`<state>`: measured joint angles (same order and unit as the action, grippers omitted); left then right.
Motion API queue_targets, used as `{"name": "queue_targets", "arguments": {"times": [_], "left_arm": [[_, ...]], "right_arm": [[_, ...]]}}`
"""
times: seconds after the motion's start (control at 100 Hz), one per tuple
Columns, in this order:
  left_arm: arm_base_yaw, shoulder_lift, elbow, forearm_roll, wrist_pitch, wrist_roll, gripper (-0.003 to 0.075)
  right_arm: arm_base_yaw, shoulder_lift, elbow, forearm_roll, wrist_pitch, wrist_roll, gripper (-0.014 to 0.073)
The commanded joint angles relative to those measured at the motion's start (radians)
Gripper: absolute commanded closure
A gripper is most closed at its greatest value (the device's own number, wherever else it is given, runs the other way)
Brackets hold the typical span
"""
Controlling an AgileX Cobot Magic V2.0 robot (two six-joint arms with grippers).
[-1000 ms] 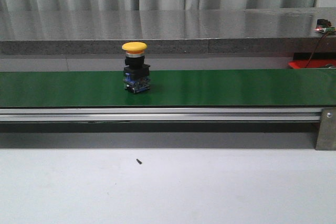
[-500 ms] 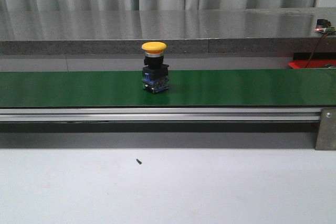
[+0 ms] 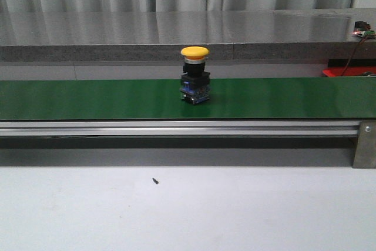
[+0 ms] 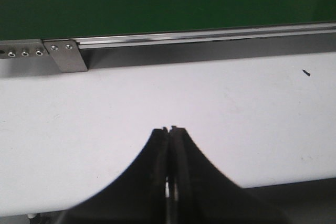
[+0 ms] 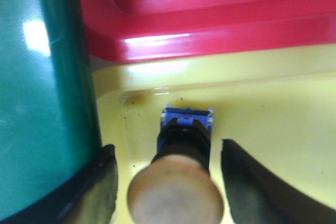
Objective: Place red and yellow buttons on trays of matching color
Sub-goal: 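Return the right gripper to the belt and grasp the second yellow button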
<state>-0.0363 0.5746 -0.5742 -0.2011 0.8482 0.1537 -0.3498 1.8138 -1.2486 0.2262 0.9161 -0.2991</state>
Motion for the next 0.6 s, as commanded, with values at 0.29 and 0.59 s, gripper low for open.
{"name": "queue_targets", "arguments": {"times": [0.29,0.59], "left_arm": [[-0.009,0.003,-0.026,-0.012,-0.051,-0.013,0.0740],[-0.009,0.003,-0.026,-0.012,-0.051,-0.013,0.0740]], "right_arm": [[0.001,-0.174,-0.028,0.007,-0.006,-0.014,0.0095],[0.210,-0.308,-0.030,0.008,0.030,-0.160,0.0095]]}}
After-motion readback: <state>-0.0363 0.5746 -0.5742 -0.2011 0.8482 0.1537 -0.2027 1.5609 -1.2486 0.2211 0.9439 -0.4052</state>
